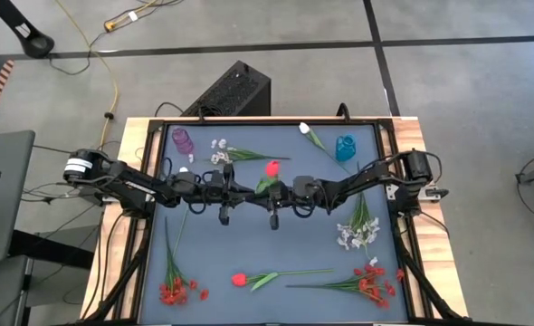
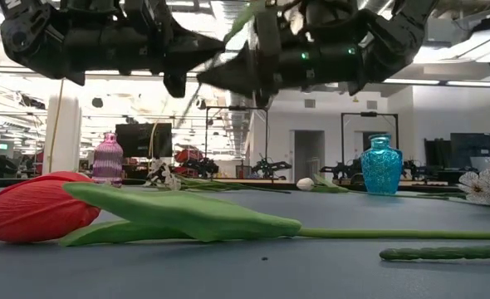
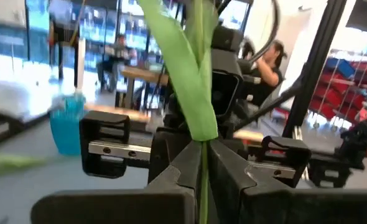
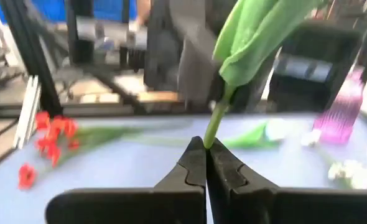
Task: Sort flowers into vase by color
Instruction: Put the top red flower into the violet vase
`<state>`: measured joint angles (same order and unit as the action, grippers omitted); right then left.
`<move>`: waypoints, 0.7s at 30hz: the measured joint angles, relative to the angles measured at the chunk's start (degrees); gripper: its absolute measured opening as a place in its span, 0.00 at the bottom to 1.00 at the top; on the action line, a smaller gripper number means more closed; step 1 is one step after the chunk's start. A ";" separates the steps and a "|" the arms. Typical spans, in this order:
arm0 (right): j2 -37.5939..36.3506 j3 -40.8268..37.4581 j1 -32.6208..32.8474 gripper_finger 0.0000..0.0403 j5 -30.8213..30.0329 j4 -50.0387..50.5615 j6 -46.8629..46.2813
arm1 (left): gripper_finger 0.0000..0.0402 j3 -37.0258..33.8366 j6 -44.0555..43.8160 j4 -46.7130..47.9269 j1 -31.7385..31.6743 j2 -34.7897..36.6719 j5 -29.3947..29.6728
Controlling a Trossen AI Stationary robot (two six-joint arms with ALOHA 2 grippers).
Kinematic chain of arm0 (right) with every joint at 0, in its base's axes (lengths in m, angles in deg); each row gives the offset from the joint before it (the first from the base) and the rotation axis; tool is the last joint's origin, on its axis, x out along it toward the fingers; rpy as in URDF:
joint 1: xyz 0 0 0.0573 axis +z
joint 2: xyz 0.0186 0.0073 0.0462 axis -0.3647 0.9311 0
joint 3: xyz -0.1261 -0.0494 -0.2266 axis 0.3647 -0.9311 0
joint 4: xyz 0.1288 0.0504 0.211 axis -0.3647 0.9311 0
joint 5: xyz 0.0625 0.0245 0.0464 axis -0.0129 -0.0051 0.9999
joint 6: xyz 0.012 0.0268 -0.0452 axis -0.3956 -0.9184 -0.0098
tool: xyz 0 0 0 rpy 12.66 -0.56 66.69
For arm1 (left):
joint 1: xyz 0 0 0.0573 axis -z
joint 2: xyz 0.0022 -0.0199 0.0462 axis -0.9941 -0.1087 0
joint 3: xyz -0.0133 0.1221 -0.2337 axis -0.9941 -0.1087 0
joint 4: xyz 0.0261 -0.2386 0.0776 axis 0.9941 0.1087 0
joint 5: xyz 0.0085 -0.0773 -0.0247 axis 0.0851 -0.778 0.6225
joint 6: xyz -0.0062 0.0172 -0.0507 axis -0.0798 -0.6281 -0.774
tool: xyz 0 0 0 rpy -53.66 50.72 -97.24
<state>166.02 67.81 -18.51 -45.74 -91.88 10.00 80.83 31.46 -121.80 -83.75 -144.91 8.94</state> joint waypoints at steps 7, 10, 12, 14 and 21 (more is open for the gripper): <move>-1.66 0.64 0.15 0.05 2.59 11.93 -2.76 | 0.18 0.13 -1.81 5.76 0.00 0.09 -1.79; -2.43 0.66 0.17 0.05 3.11 13.07 -2.83 | 0.23 0.13 -2.13 7.48 0.00 0.09 -1.91; -2.51 1.14 0.13 0.05 3.47 13.08 -3.07 | 0.25 0.13 -2.23 7.92 0.02 0.07 -1.91; -2.73 1.73 0.13 0.05 3.53 13.40 -3.23 | 0.27 0.13 -2.33 8.09 0.07 0.07 -2.03; -2.88 4.40 0.07 0.06 3.56 15.49 -2.45 | 0.30 0.91 -0.78 8.86 1.36 0.07 -3.04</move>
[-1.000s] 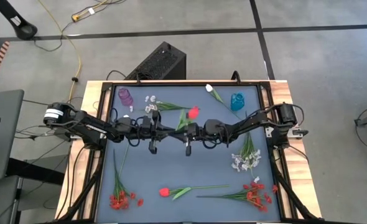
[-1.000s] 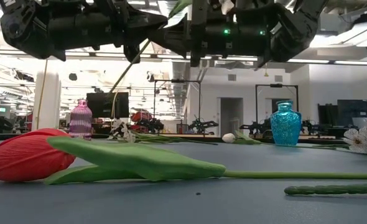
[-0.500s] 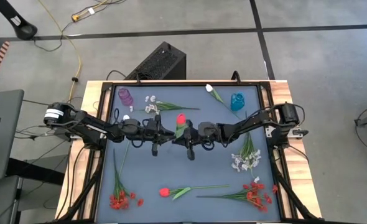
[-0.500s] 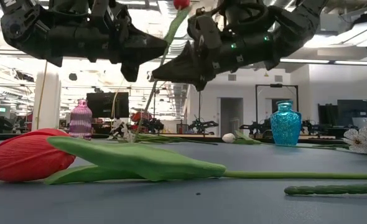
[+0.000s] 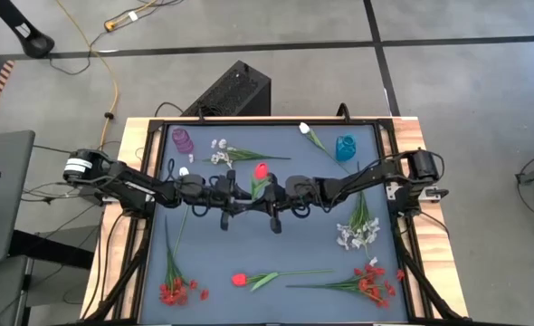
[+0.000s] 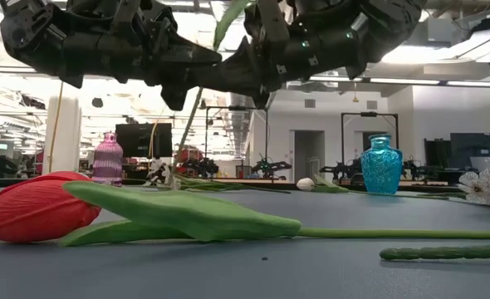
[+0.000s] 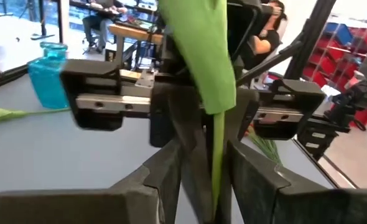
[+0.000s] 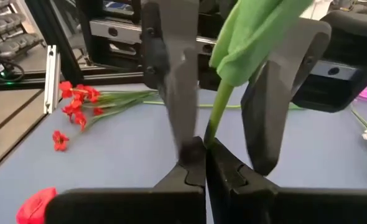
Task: Sort flowers into vase by color
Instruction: Put the top red flower into the violet vase
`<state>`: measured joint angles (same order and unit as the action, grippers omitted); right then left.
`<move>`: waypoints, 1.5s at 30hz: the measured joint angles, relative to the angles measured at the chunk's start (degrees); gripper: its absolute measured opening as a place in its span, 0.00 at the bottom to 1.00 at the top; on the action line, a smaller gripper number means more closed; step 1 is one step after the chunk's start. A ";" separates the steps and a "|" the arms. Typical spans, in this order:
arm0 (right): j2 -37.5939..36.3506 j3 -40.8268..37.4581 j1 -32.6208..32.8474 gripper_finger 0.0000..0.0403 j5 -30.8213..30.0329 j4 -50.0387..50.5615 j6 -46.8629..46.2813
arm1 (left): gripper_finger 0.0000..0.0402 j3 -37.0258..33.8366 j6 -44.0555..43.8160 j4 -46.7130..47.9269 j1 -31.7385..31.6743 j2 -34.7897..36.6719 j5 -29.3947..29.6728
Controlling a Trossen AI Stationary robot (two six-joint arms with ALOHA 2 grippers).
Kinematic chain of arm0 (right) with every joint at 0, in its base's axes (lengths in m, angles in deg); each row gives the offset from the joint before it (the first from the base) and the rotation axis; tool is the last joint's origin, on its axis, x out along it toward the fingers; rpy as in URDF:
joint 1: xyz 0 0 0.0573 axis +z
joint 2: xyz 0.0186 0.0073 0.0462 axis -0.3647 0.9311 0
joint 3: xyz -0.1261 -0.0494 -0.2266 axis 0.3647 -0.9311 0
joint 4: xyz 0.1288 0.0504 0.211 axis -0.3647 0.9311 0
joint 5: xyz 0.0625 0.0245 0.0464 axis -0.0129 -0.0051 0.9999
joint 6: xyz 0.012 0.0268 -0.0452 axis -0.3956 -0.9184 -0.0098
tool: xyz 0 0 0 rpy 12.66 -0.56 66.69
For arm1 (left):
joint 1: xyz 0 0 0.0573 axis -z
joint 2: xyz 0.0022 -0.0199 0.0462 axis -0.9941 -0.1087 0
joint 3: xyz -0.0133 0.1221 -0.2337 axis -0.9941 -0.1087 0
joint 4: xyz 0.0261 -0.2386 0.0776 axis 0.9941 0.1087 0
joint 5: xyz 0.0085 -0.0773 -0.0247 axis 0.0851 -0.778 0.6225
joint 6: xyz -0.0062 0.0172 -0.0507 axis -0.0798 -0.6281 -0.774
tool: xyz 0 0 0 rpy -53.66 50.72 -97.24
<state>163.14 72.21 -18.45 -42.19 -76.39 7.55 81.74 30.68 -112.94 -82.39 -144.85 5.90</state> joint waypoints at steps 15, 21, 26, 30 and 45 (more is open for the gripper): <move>0.00 1.17 0.44 0.12 -0.02 3.92 0.14 | 0.02 0.25 2.95 1.21 0.30 0.00 0.60; 0.00 1.17 0.29 0.22 -0.14 3.67 0.15 | 0.00 0.25 3.02 1.04 0.28 0.00 0.86; -0.15 1.19 0.19 0.35 -1.93 4.26 0.21 | 0.00 0.25 4.61 3.23 -0.38 2.43 1.89; -1.92 1.21 -0.26 0.46 -1.68 8.85 1.61 | 0.00 0.25 6.83 10.02 -2.39 9.13 4.08; -4.33 1.21 -1.97 0.55 -1.70 13.98 2.26 | 0.00 0.25 22.26 39.58 -20.15 43.07 26.54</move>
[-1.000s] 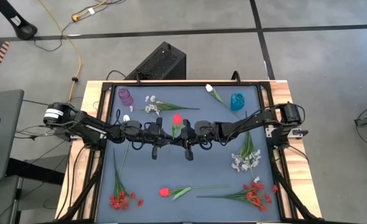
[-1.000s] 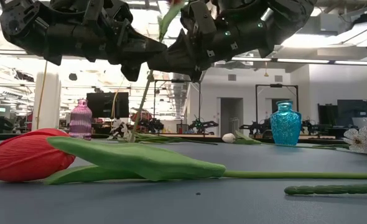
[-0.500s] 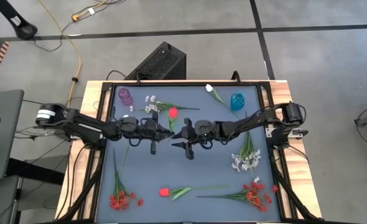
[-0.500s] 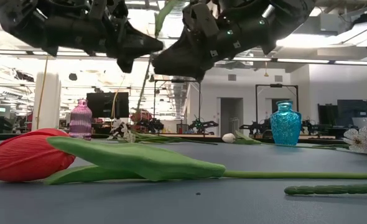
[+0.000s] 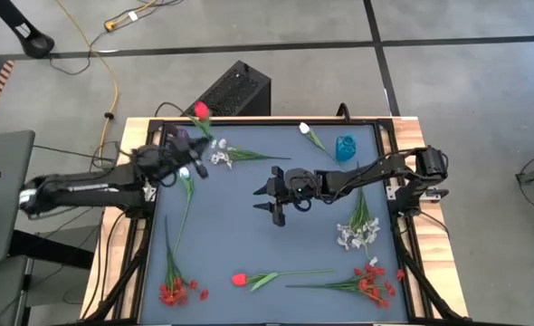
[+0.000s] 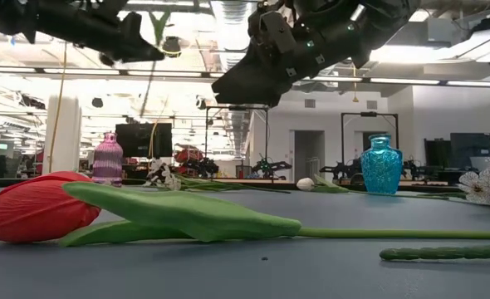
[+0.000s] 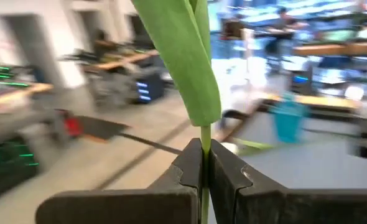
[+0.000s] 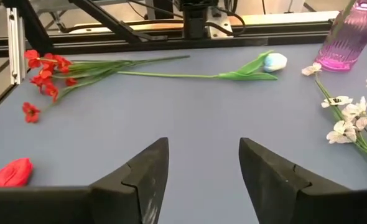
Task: Sort flowers into vase by color
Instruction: Put the top red flower into the violet vase
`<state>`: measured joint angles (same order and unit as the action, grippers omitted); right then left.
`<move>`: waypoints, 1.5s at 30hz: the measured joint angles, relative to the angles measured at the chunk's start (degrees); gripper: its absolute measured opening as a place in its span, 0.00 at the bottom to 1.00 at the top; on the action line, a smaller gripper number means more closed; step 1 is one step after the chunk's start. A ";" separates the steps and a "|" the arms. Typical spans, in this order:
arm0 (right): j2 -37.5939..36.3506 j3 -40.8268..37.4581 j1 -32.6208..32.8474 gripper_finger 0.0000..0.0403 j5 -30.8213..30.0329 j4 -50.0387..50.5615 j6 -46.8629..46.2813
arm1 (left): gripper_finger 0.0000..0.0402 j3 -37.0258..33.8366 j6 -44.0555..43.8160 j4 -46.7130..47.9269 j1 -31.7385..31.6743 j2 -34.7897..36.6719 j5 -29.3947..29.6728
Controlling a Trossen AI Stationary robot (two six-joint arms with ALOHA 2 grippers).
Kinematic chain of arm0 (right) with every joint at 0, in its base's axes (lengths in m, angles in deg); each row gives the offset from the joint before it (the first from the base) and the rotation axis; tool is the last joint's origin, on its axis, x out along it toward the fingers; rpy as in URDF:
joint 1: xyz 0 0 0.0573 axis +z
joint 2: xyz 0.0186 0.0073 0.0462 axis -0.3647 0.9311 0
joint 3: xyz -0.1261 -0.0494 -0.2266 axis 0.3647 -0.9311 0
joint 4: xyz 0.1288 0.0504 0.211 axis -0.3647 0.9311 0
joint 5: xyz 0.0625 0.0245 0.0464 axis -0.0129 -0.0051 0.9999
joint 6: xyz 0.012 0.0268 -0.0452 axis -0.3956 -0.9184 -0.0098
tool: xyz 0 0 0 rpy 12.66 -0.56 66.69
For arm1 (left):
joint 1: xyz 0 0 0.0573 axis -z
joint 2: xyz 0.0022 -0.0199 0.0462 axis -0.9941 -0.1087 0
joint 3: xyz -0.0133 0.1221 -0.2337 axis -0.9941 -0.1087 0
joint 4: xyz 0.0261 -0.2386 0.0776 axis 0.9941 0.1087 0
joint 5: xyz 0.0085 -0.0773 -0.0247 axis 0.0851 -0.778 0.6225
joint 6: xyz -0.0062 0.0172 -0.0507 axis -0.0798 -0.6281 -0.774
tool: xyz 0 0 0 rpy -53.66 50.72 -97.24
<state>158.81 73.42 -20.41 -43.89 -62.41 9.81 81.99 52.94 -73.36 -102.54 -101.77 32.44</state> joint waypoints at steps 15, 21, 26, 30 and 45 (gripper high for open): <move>0.02 0.00 0.00 0.55 0.02 -0.05 -0.02 | 0.00 -0.02 -2.75 0.82 -30.74 3.39 -14.26; 0.04 -0.02 0.00 0.55 0.02 0.09 -0.01 | 0.00 -0.02 -3.03 0.09 -35.16 3.52 -16.10; 0.07 -0.02 -0.31 0.55 0.05 0.09 0.31 | 0.00 -0.02 -3.79 -0.62 -36.20 3.54 -17.74; 0.07 -0.02 -0.76 0.55 0.07 0.09 0.32 | 0.00 -0.02 -2.86 -1.76 -36.22 3.57 -17.49; 0.07 -0.02 -0.81 0.55 0.07 0.11 0.46 | 0.00 -0.02 0.67 0.13 -36.20 3.52 -16.55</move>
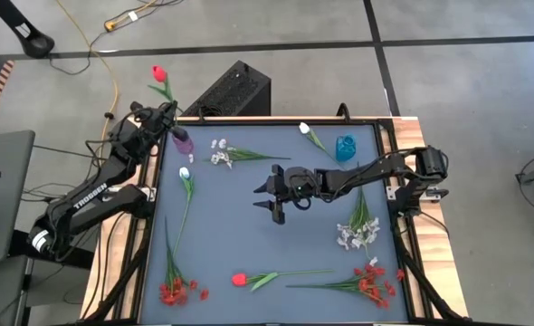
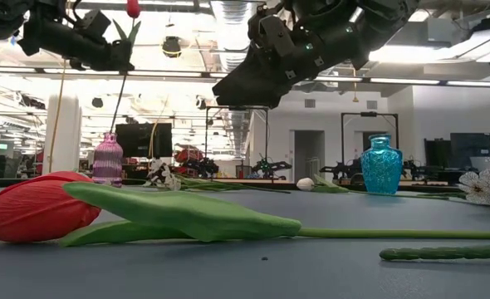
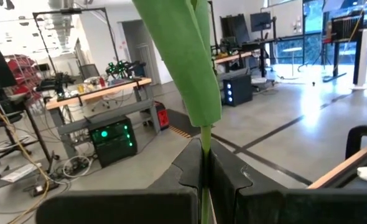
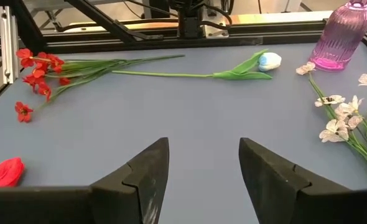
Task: Sort flowers into vase by color
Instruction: Put the top red flower into the violet vase
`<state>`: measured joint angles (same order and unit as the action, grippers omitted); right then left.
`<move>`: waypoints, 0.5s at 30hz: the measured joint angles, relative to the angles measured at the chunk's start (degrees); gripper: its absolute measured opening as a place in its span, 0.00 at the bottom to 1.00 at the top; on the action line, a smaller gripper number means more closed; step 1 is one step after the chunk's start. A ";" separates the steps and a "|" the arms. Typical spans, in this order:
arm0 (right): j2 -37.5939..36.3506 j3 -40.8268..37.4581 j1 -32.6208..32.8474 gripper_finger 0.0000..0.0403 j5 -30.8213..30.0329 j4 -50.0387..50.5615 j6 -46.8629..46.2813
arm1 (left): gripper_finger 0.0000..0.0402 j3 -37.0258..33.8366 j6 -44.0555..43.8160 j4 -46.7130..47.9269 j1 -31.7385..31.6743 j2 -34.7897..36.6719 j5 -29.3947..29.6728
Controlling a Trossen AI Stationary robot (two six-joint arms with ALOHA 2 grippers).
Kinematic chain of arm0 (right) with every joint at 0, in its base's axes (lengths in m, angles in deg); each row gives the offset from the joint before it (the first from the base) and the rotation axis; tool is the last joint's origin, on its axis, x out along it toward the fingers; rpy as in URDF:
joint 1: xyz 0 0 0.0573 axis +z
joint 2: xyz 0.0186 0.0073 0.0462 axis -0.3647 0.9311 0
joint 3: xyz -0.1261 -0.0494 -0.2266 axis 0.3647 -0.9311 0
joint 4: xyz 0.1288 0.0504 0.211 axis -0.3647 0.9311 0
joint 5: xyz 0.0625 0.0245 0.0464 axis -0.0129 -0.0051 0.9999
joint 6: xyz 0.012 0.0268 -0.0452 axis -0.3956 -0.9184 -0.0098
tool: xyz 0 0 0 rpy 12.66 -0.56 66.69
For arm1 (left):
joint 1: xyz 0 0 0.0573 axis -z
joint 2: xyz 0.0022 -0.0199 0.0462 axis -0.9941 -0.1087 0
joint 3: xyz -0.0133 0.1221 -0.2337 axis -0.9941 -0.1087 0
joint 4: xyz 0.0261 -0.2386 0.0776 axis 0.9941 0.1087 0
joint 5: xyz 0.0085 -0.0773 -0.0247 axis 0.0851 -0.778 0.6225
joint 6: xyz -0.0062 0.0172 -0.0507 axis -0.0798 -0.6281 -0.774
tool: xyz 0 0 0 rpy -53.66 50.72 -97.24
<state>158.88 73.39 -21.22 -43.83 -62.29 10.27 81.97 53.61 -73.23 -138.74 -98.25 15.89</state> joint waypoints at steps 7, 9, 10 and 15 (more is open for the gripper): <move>0.00 -0.02 0.00 0.55 0.00 0.00 0.00 | 0.00 0.00 -0.49 3.83 0.02 -0.40 0.72; 0.00 -0.02 0.00 0.55 0.00 0.00 0.00 | 0.00 -0.02 -1.17 4.21 0.02 -1.43 1.17; 0.00 -0.02 0.03 0.55 0.00 0.02 -0.02 | 0.00 -0.04 -2.16 4.08 0.02 -2.27 1.61; 0.01 -0.04 0.52 0.55 0.00 0.02 -0.49 | 0.00 -0.07 -3.80 3.91 0.04 -7.50 5.42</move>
<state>158.88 73.35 -20.70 -43.83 -62.27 9.78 81.90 49.81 -69.32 -138.70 -105.75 21.31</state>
